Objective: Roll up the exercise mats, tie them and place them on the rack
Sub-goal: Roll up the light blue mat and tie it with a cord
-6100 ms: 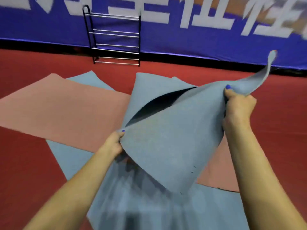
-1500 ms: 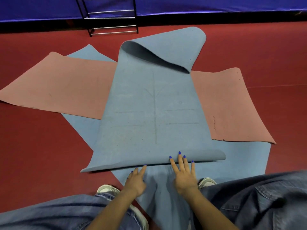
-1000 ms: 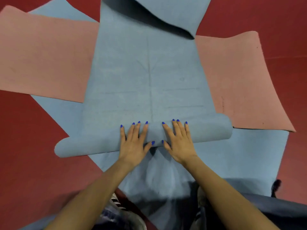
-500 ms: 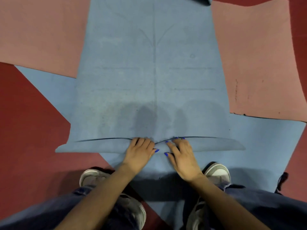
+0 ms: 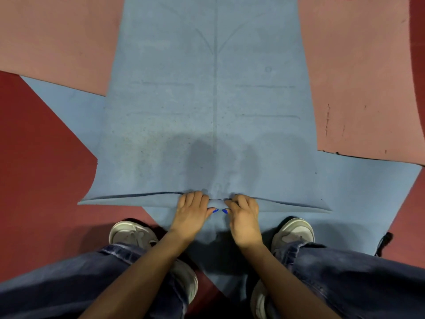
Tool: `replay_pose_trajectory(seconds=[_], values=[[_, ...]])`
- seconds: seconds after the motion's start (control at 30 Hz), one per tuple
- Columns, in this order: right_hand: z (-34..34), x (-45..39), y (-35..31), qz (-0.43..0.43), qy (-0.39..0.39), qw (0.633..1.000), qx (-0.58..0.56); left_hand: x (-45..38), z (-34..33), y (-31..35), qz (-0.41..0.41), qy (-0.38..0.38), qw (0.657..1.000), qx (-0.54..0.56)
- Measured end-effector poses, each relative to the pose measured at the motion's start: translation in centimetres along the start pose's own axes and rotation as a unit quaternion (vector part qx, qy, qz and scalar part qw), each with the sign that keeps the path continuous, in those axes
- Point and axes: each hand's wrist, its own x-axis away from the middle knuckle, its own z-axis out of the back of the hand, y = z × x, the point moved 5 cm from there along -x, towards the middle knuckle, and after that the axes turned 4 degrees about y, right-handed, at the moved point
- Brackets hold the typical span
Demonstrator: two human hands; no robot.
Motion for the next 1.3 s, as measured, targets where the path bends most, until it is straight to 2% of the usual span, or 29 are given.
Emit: replay_pose_trajectory(seconds=[0.1,0.2,0.4,0.53,0.7,0.8,0.97,1.07,1.3], values=[[0.0,0.3,0.3,-0.017,-0.021,0.999,-0.027,0.5,0.4,0.5,0.014,-0.002,1.0,-0.006],[0.1,-0.3,0.9,-0.097,-0.04,0.992,-0.064,0.9,0.5,0.6,0.009,-0.002,1.0,-0.002],[-0.3,0.5,1.3,-0.043,-0.066,0.995,-0.059,0.9,-0.3,0.4,-0.003,-0.044,0.999,0.024],[-0.8,0.2,1.5,-0.061,-0.08,0.994,-0.036,0.4,0.0,0.3,-0.015,-0.046,0.999,0.016],[-1.1,-0.2,1.4,-0.067,-0.119,0.99,-0.014,-1.4,0.6,0.8,0.065,-0.055,0.996,-0.005],[-1.1,-0.4,1.3,-0.078,-0.134,0.988,-0.005,-1.6,0.5,0.8,0.059,-0.064,0.996,-0.024],[-1.3,-0.7,1.1,-0.074,-0.138,0.987,0.021,-2.6,0.1,0.2,0.15,-0.047,0.987,0.015],[-0.8,-1.1,1.3,-0.105,-0.155,0.982,-0.01,-2.6,-0.3,0.1,0.181,-0.05,0.981,0.05],[-0.7,-2.2,0.4,-0.054,-0.114,0.989,0.071,-2.7,-0.5,-0.3,0.275,-0.064,0.958,0.051]])
